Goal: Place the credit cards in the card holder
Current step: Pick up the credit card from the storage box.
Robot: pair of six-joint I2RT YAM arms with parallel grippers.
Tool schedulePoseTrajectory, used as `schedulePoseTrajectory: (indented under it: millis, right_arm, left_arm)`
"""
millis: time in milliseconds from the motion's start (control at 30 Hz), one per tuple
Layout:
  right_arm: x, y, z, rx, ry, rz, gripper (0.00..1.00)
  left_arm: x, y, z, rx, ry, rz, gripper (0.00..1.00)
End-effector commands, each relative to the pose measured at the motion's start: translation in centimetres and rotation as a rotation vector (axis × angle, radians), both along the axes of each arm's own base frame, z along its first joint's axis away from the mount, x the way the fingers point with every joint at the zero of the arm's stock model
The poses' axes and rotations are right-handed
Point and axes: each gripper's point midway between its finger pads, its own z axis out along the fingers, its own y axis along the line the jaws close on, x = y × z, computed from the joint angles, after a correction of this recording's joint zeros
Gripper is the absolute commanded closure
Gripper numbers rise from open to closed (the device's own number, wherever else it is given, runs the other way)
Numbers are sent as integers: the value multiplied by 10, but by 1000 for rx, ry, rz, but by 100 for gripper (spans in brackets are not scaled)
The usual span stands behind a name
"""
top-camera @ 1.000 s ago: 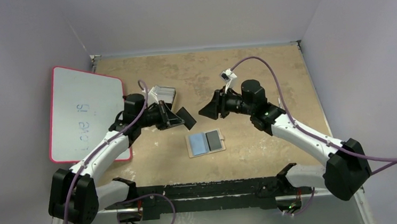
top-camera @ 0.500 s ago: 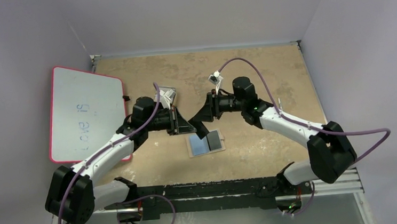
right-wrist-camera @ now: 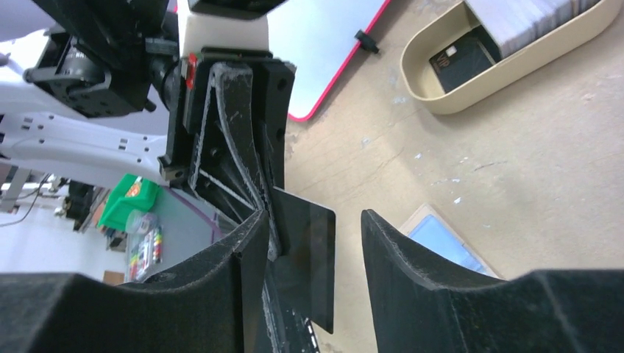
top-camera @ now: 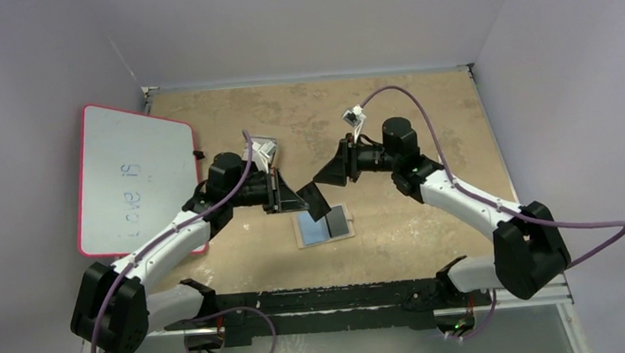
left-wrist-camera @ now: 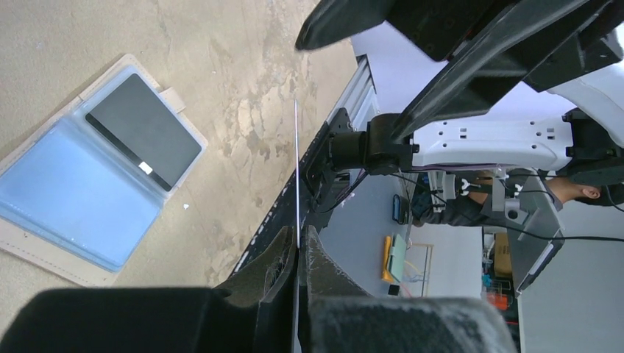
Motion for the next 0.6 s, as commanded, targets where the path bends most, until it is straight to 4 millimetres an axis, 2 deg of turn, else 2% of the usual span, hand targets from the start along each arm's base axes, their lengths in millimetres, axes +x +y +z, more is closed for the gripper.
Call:
schedulePoseTrajectory:
  millis: [0, 133, 233, 267, 400, 467, 500, 567]
  right_arm:
    - [-19, 4, 3, 62, -20, 99, 50]
    - [-23, 5, -6, 77, -3, 112, 50]
    - [-26, 6, -8, 98, 2, 127, 55]
    - [-28, 6, -9, 106, 5, 134, 58]
    - [-33, 4, -10, 121, 31, 138, 84]
    - [-36, 2, -13, 124, 45, 129, 97]
    - [-37, 1, -13, 127, 45, 117, 100]
    - [-36, -2, -14, 130, 41, 84, 100]
  left_arm:
    - [1, -4, 30, -58, -119, -29, 100]
    - [1, -6, 34, -79, -120, -32, 100]
    - [3, -7, 38, -88, -126, -28, 100]
    - [4, -7, 39, -89, -128, -27, 100]
    - [10, -6, 34, -53, -124, 3, 100]
    - [16, -1, 23, 18, -123, 31, 94]
    - [18, 0, 19, 42, -125, 39, 88]
    - [24, 3, 15, 79, -123, 70, 75]
